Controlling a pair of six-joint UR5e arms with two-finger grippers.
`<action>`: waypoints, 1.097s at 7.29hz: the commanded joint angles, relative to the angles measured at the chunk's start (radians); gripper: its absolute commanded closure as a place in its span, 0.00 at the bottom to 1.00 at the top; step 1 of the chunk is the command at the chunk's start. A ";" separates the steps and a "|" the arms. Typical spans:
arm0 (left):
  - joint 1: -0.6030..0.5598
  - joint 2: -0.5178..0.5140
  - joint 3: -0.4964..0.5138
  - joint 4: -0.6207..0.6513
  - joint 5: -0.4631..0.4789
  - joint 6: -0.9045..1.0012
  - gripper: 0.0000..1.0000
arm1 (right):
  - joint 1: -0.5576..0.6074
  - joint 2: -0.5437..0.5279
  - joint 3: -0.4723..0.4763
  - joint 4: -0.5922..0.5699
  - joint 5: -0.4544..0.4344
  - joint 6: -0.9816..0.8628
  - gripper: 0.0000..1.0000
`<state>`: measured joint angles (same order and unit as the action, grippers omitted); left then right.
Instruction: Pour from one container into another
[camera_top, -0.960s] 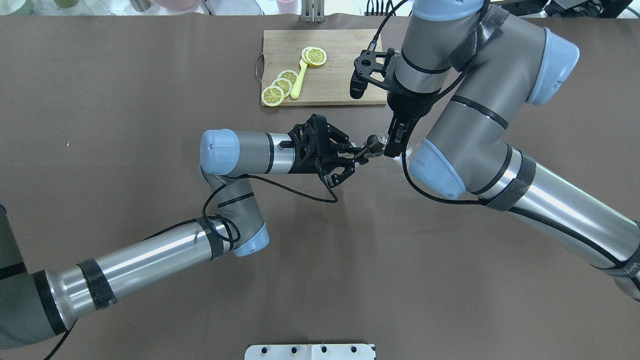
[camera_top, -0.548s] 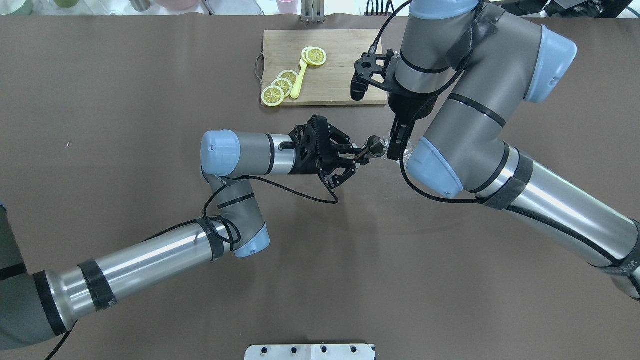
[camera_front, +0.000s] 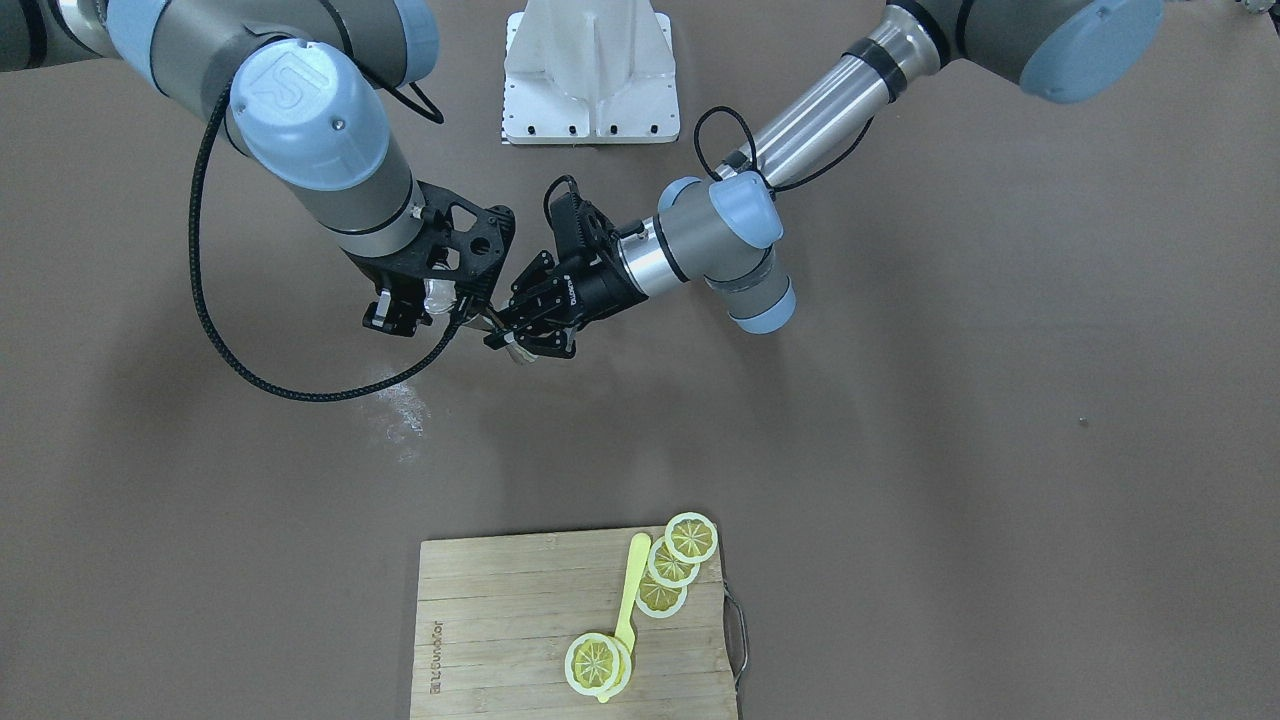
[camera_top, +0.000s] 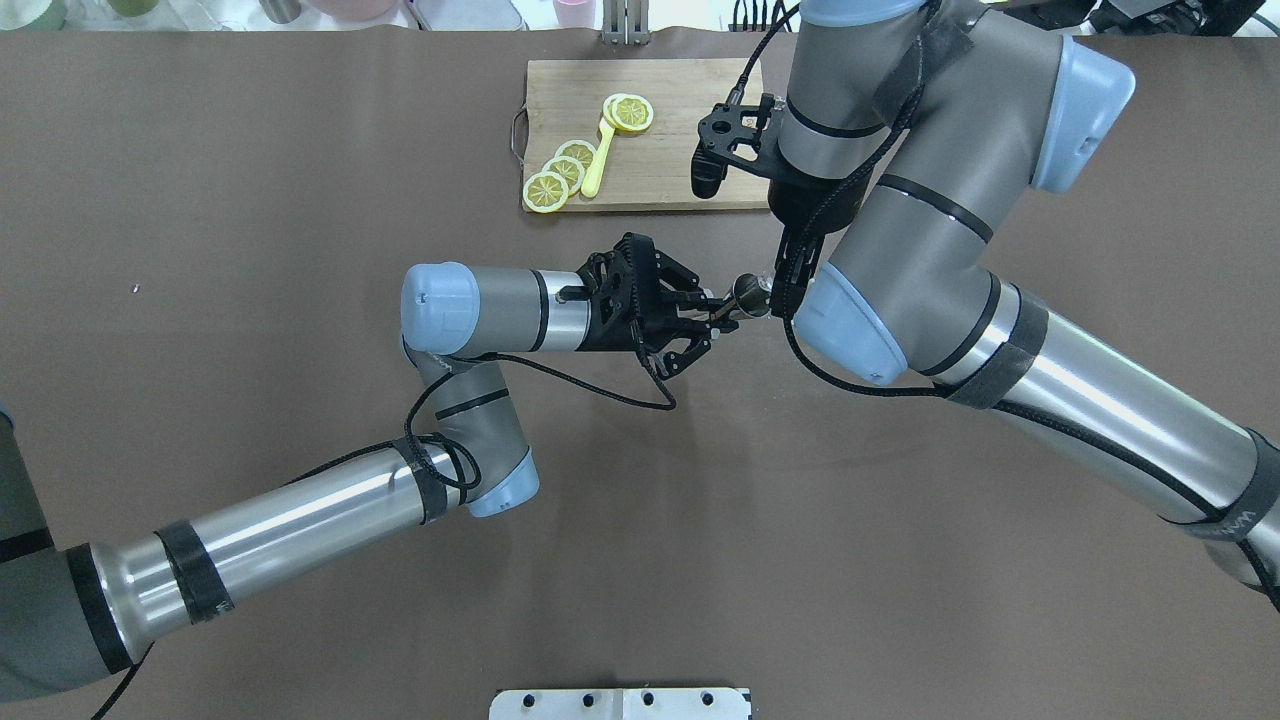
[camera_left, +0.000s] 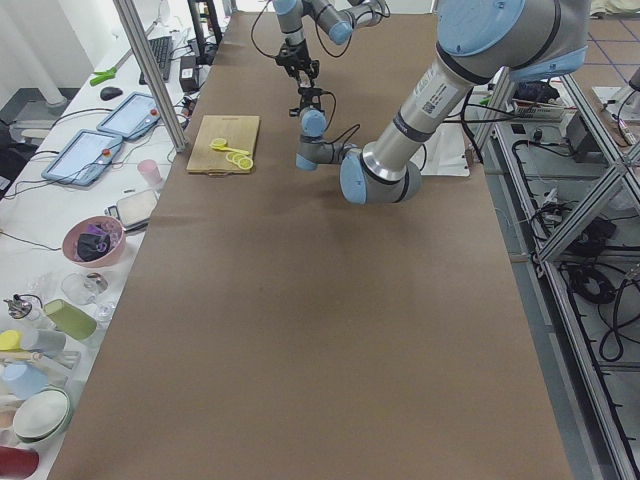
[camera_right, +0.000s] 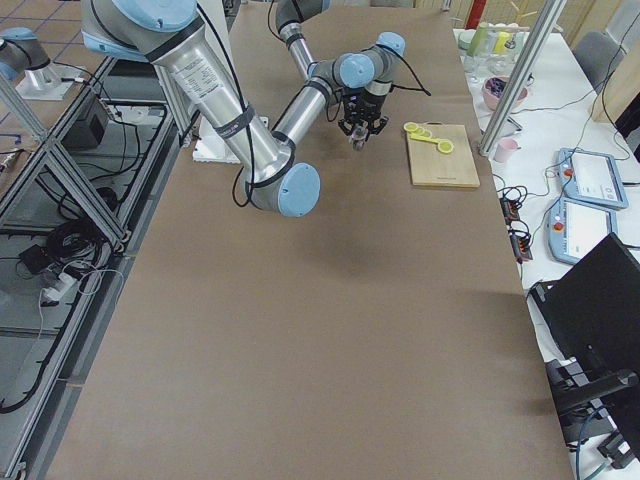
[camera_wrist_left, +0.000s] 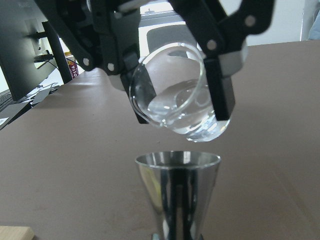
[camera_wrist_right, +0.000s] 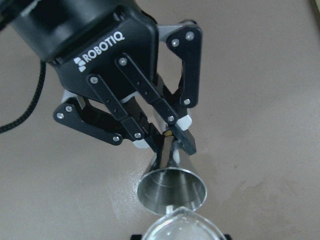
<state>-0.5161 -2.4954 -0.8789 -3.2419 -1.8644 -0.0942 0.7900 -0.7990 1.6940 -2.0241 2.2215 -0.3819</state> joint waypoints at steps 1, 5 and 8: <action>0.001 0.001 0.000 -0.002 -0.001 -0.001 1.00 | 0.001 0.049 -0.049 -0.051 0.006 -0.043 1.00; 0.001 0.001 -0.002 -0.002 -0.001 -0.001 1.00 | 0.002 0.066 -0.068 -0.106 0.020 -0.074 1.00; 0.004 0.001 -0.003 -0.002 -0.001 0.001 1.00 | 0.002 0.107 -0.112 -0.143 0.020 -0.098 1.00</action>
<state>-0.5136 -2.4942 -0.8810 -3.2444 -1.8642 -0.0938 0.7915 -0.7087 1.6022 -2.1573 2.2408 -0.4731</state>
